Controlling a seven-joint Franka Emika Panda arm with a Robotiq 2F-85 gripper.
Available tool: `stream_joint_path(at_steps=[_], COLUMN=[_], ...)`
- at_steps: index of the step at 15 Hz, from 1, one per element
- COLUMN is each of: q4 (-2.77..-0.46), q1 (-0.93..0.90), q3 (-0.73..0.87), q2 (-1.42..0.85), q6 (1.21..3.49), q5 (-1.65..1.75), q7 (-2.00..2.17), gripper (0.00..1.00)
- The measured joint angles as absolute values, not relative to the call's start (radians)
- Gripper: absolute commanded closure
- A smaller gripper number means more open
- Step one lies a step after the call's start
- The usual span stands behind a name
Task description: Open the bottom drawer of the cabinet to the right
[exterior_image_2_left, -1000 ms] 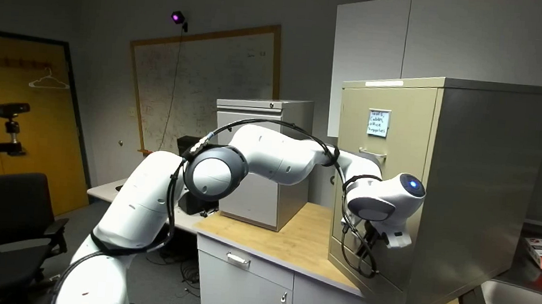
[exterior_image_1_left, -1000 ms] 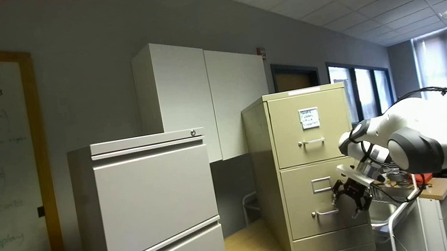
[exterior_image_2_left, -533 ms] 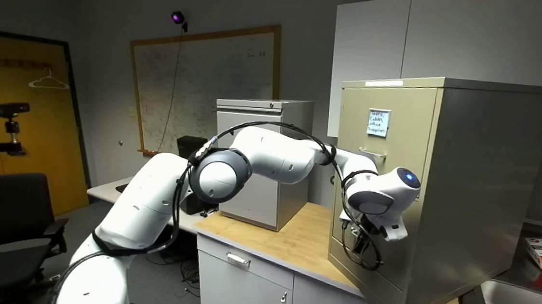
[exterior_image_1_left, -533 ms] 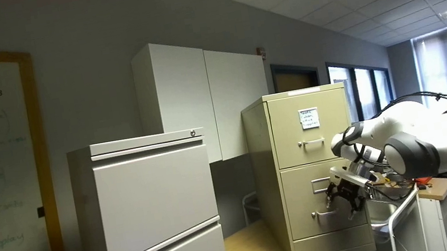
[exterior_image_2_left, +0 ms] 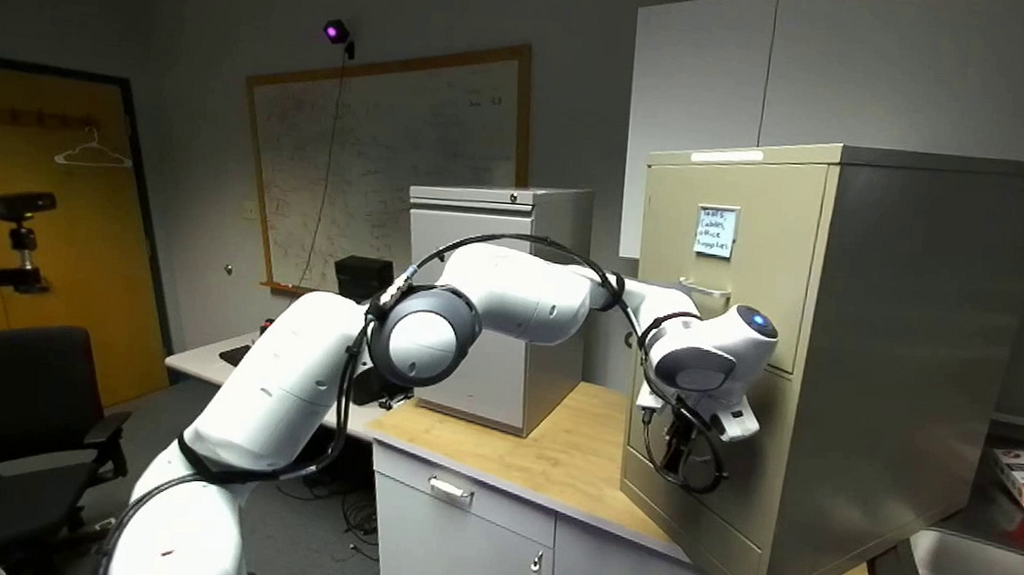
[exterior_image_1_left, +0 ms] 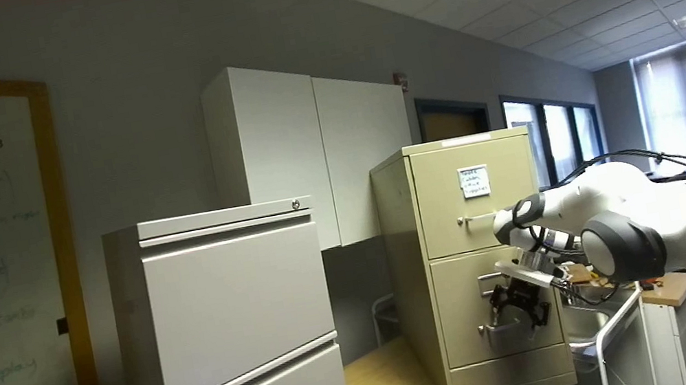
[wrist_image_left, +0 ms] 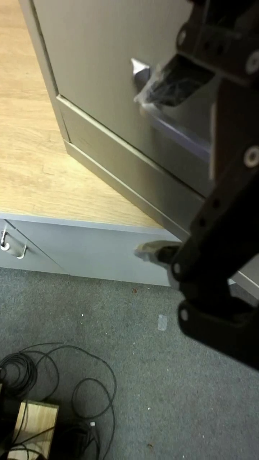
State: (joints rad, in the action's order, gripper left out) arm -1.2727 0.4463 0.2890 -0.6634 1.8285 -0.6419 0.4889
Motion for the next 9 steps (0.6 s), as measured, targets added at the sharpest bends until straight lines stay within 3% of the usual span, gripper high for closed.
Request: stream_joint_path(at_steps=[9], q4=[-1.329], q1=[0.428], q3=[0.305], q2=[-0.647], q6=[1.886], q5=[-0.648], q7=[0.556], gripper=[0.00])
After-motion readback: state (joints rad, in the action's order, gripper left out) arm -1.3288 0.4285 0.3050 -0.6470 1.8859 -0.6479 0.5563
